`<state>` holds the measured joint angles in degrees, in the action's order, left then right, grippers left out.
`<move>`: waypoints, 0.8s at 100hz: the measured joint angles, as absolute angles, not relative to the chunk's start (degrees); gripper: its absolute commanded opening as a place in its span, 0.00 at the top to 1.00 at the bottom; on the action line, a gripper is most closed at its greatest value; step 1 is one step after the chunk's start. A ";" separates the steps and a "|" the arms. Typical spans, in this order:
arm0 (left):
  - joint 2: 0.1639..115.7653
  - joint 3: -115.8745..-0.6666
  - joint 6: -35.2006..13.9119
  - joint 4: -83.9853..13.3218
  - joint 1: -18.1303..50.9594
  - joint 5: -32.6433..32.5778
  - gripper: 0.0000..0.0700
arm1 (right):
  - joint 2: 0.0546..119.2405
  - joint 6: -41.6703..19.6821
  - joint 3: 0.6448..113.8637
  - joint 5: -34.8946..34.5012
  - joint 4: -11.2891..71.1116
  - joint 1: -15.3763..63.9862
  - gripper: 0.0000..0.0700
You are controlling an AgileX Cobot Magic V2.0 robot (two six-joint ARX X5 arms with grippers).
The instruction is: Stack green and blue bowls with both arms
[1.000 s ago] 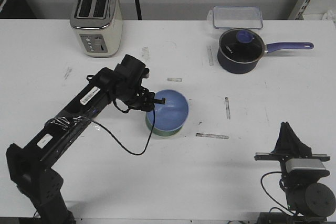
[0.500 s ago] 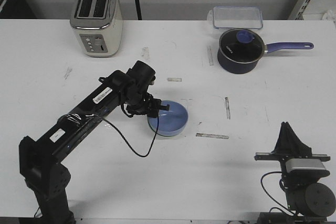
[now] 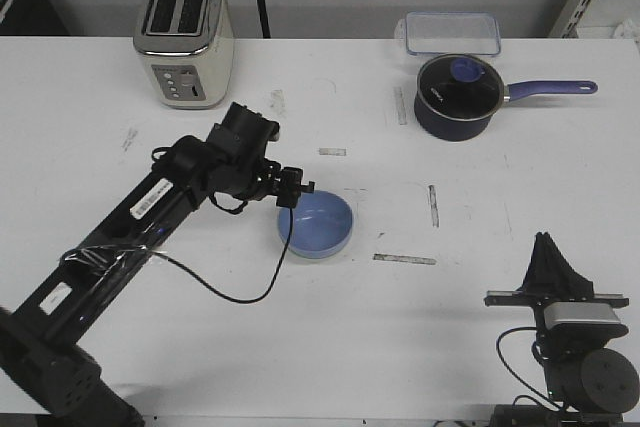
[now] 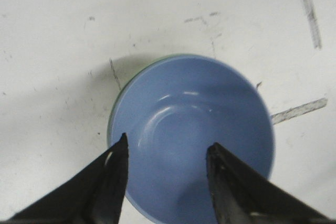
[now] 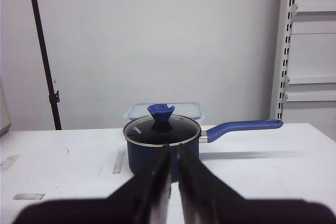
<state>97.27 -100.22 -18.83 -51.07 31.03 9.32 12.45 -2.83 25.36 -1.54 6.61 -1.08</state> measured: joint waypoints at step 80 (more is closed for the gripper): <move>52.27 -51.51 -3.25 -3.38 14.79 -3.01 1.00 | 12.45 -2.85 25.36 -1.54 6.61 -1.08 0.98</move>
